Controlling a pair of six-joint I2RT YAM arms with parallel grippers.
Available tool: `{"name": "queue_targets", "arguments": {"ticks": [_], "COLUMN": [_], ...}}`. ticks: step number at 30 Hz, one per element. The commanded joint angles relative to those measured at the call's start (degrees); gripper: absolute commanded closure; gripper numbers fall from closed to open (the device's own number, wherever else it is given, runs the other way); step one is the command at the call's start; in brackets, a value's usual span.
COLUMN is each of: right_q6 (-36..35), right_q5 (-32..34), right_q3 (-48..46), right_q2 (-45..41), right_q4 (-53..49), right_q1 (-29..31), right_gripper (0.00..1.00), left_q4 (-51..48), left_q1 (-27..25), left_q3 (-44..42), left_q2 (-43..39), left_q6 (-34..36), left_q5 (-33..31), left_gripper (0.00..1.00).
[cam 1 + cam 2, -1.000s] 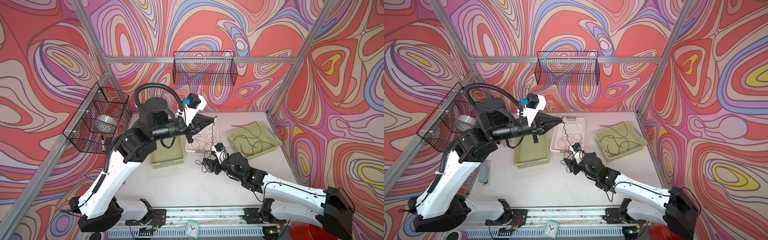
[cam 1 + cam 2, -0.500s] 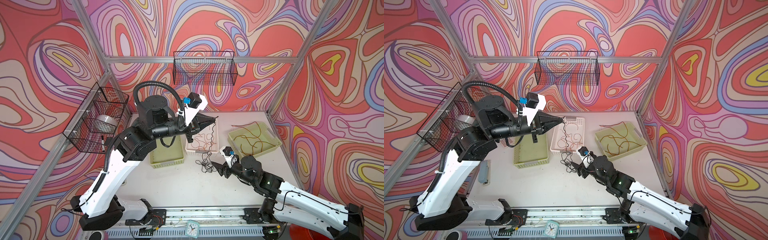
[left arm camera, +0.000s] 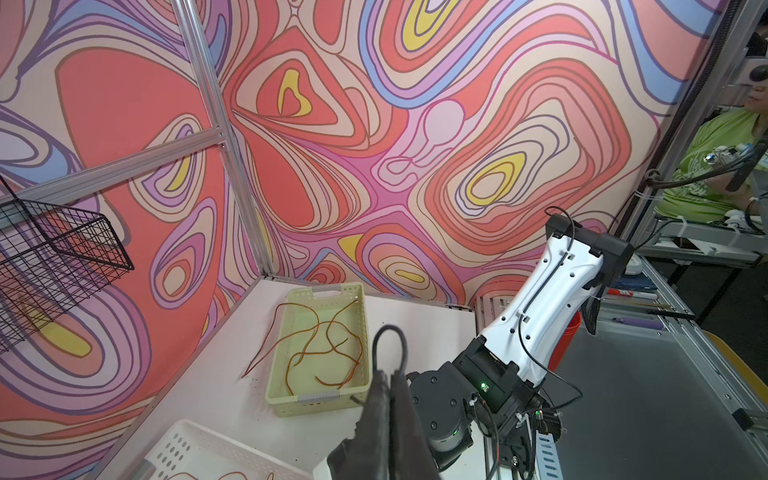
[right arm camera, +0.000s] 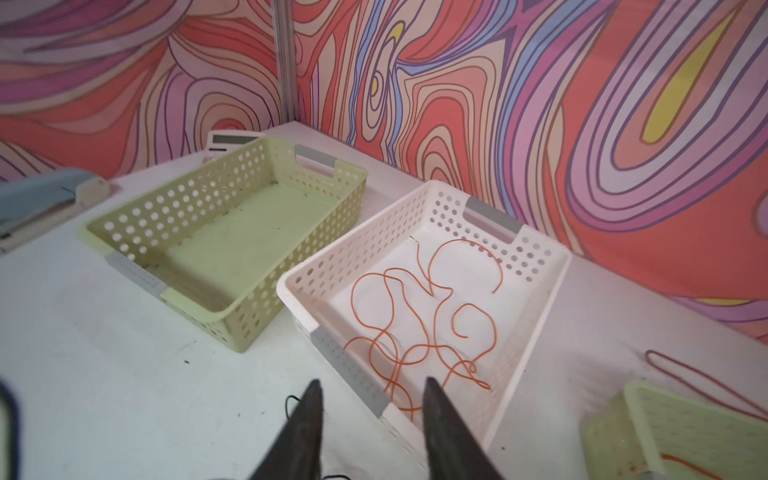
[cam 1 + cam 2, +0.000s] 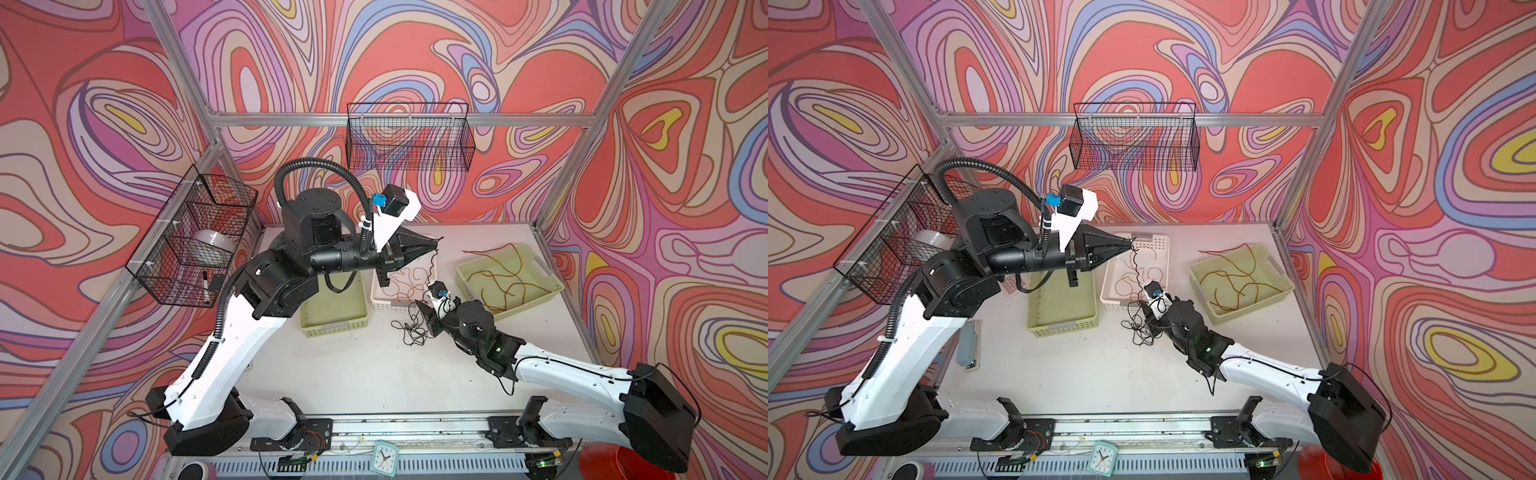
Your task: Untangle the cables
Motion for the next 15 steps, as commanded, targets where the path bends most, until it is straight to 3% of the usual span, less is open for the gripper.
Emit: {"name": "queue_targets", "arguments": {"ticks": [1,9,15], "right_q6": [7.46,32.73,39.94], "right_q5": [-3.89,-2.59,3.92], "right_q3": [-1.61,-9.55,-11.05], "right_q2": [3.74,13.68,16.73], "right_q4": [8.88,9.46,2.23], "right_q1": [-0.28,-0.14,-0.25], "right_gripper": [1.0,1.0,1.0], "left_q4": [-1.14,-5.9,-3.8], "left_q1": [0.06,3.29,7.76], "left_q3": [3.26,23.34,30.58], "left_q2": [0.8,6.94,8.81], "left_q6": [0.67,5.87,8.13], "left_q5": [-0.15,-10.07,-12.37], "left_gripper": [1.0,1.0,1.0]}}
